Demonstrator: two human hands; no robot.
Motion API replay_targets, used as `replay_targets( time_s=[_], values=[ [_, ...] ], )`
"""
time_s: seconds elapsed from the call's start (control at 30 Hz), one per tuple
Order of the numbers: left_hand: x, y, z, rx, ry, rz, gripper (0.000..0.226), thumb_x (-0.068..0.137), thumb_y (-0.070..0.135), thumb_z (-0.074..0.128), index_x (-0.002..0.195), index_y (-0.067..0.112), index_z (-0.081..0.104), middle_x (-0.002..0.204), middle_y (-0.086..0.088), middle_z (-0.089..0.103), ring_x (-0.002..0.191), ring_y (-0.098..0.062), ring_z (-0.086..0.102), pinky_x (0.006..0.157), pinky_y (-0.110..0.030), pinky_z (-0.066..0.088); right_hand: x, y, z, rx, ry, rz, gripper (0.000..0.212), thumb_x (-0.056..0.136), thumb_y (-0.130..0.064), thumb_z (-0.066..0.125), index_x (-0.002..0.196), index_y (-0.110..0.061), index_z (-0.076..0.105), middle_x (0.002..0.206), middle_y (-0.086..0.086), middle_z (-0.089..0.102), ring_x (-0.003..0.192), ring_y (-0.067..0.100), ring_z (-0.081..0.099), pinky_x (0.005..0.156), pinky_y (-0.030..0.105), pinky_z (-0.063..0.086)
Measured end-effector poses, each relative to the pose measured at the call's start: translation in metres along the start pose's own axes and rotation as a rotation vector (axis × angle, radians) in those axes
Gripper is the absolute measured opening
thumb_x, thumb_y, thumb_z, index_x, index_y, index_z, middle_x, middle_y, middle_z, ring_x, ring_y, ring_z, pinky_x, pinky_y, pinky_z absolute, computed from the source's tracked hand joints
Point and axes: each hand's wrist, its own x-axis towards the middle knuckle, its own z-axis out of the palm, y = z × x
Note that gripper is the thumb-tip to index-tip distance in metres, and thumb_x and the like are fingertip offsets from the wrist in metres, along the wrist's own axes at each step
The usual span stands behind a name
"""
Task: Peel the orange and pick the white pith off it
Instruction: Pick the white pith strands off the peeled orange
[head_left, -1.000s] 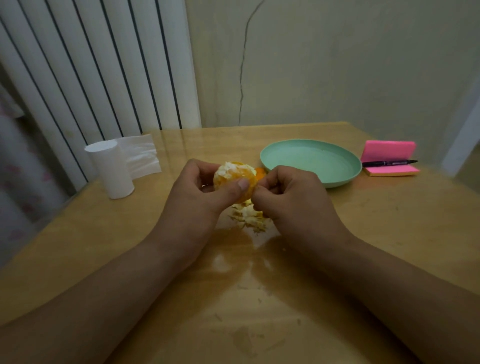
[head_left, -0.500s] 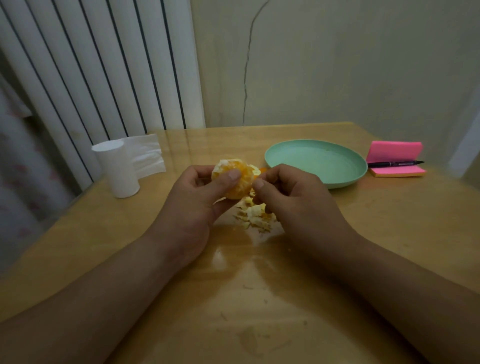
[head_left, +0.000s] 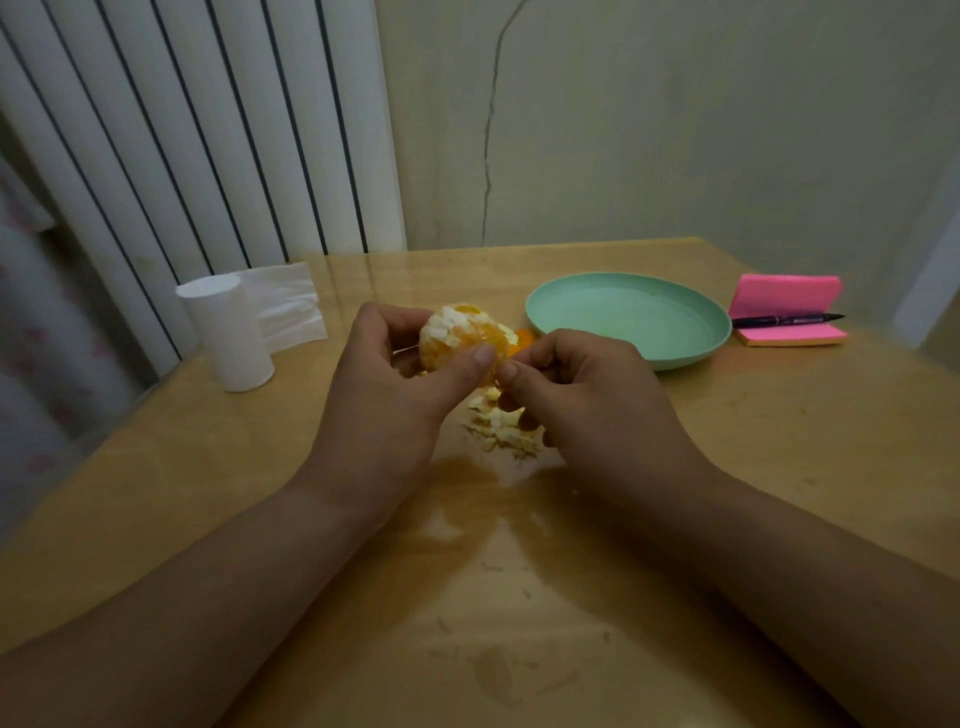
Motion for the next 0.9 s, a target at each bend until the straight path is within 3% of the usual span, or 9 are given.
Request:
replay_targets(
  time_s=[0.17, 0.33, 0.43, 0.5, 0.63, 0.77, 0.9],
  values=[
    [-0.002, 0.001, 0.000, 0.051, 0.015, 0.051, 0.050, 0.084, 0.033, 0.089, 0.123, 0.024, 0.058, 0.119, 0.007, 0.071, 0.110, -0.008, 0.072, 0.096, -0.039, 0.062, 0.000, -0.001, 0.002, 0.076, -0.011, 0.042, 0.012, 0.100, -0.034, 0.072, 0.095, -0.023, 0.076, 0.080, -0.012, 0.078, 0.070, 0.002, 0.072, 0.057, 0.014, 0.050],
    [-0.005, 0.004, 0.005, 0.036, 0.012, 0.084, 0.049, 0.084, 0.029, 0.089, 0.122, 0.021, 0.059, 0.117, 0.007, 0.070, 0.108, -0.008, 0.071, 0.092, -0.033, 0.062, -0.003, -0.001, 0.001, 0.161, 0.033, 0.040, 0.012, 0.096, -0.024, 0.074, 0.086, -0.018, 0.074, 0.075, -0.004, 0.076, 0.063, 0.003, 0.068, 0.056, 0.015, 0.048],
    [-0.007, 0.005, 0.007, -0.011, 0.000, 0.077, 0.049, 0.084, 0.029, 0.088, 0.123, 0.020, 0.059, 0.117, 0.005, 0.071, 0.108, -0.007, 0.072, 0.089, -0.028, 0.061, -0.003, -0.002, 0.002, 0.202, 0.074, 0.021, 0.010, 0.091, -0.020, 0.075, 0.083, -0.015, 0.073, 0.074, 0.004, 0.074, 0.063, 0.007, 0.064, 0.056, 0.024, 0.052],
    [-0.007, 0.005, 0.008, -0.093, -0.010, 0.013, 0.048, 0.085, 0.028, 0.086, 0.124, 0.019, 0.059, 0.118, 0.002, 0.073, 0.108, -0.009, 0.074, 0.090, -0.027, 0.061, -0.003, -0.003, 0.002, 0.217, 0.082, 0.012, 0.009, 0.089, -0.019, 0.075, 0.082, -0.014, 0.072, 0.075, 0.009, 0.072, 0.066, 0.012, 0.063, 0.062, 0.034, 0.055],
    [-0.001, 0.002, 0.006, -0.396, -0.072, -0.185, 0.059, 0.085, 0.028, 0.083, 0.133, 0.008, 0.057, 0.127, -0.012, 0.073, 0.116, -0.025, 0.075, 0.101, -0.046, 0.060, -0.002, -0.002, 0.002, 0.225, 0.073, -0.003, 0.007, 0.089, -0.013, 0.074, 0.082, -0.013, 0.071, 0.077, 0.015, 0.069, 0.067, 0.016, 0.059, 0.063, 0.039, 0.053],
    [0.003, 0.003, 0.004, -0.592, -0.142, -0.302, 0.059, 0.089, 0.027, 0.076, 0.137, -0.002, 0.055, 0.130, -0.018, 0.072, 0.118, -0.028, 0.074, 0.099, -0.041, 0.061, -0.001, 0.001, 0.001, 0.220, 0.087, -0.007, 0.006, 0.089, -0.011, 0.073, 0.083, -0.013, 0.071, 0.079, 0.018, 0.069, 0.068, 0.017, 0.058, 0.063, 0.040, 0.052],
    [0.006, 0.000, 0.000, -0.699, -0.208, -0.397, 0.047, 0.104, 0.024, 0.065, 0.141, -0.003, 0.057, 0.138, -0.020, 0.069, 0.128, -0.031, 0.069, 0.102, -0.043, 0.060, 0.003, 0.005, -0.001, 0.197, 0.085, -0.009, 0.007, 0.092, -0.016, 0.072, 0.086, -0.015, 0.073, 0.079, 0.010, 0.071, 0.079, 0.029, 0.068, 0.069, 0.044, 0.056]
  ],
)
